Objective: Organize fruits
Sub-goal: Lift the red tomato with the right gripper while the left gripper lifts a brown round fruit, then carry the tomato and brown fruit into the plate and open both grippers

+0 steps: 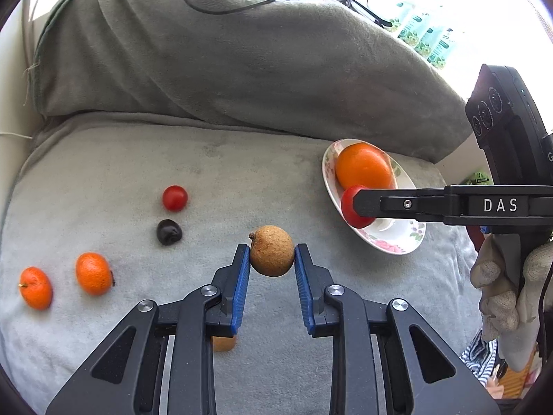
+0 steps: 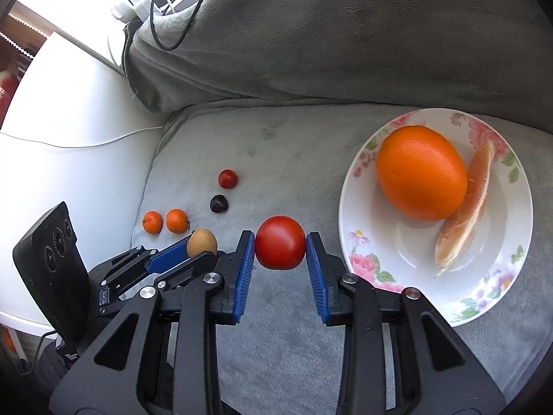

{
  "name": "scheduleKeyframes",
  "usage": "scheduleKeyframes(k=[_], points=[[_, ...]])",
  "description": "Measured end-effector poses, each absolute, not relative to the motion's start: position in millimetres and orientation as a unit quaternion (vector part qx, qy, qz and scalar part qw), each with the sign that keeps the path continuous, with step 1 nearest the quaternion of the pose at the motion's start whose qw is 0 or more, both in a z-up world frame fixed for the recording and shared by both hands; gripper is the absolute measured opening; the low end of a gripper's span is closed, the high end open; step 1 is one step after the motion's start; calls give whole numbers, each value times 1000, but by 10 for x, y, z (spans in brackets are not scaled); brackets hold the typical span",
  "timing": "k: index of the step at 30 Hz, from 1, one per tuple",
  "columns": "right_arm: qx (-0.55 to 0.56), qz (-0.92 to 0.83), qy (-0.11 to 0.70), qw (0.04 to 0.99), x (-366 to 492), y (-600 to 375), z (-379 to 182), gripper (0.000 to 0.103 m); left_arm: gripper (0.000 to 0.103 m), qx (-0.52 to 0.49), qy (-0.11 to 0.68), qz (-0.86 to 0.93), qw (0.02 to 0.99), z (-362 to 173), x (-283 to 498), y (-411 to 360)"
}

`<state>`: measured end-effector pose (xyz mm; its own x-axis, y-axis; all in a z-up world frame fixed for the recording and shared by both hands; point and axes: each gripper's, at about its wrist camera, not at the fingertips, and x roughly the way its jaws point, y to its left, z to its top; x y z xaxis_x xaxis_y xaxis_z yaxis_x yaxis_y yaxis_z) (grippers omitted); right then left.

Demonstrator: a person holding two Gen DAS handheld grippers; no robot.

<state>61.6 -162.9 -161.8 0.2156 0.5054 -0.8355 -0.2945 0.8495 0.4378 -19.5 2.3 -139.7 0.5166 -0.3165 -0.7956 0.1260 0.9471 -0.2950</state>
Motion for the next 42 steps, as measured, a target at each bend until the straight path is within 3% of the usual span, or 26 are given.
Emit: scheduleKeyframes(k=[20,42], points=[[85,162,559,809,583,-2633,-1608,32,24,-78,484,-180,853,-1412,35,-631],[61,125,565,814,698,-2919,-1760,32,25,-64,499,-204,840,-1445,209,-1047]])
